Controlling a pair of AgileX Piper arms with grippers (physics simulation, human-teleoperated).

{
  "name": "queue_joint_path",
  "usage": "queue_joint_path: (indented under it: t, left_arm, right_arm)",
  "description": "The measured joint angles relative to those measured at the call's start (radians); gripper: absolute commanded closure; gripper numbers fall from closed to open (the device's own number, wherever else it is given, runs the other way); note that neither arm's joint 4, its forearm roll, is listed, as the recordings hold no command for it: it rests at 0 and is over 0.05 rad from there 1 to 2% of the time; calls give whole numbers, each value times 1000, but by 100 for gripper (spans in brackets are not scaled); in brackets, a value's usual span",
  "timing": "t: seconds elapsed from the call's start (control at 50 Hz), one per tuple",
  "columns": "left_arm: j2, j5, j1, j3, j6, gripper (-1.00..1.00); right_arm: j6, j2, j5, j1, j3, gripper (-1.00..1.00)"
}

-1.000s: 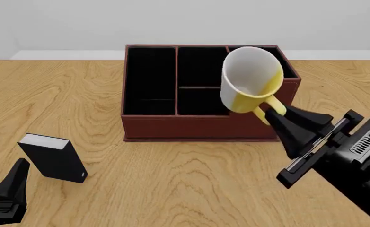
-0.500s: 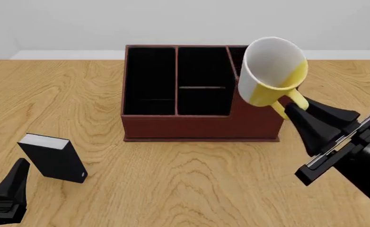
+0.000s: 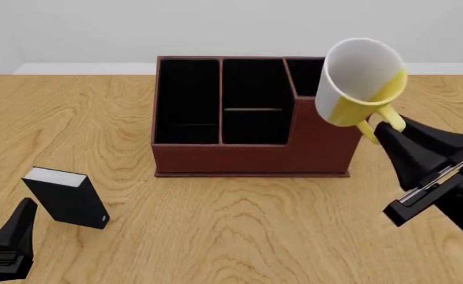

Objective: Pick up the yellow and white mug and place it to the right of the caddy.

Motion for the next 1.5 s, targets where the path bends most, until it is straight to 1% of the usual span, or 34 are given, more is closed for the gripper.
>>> queue_joint_path:
  t: [0.82, 1.5]
  left_arm:
    - [0, 0, 0, 0, 0, -100]
    - [0, 0, 0, 0, 0, -100]
  right_arm:
    - [-7, -56, 43, -103, 3, 100]
    - [15, -94, 57, -210, 31, 100]
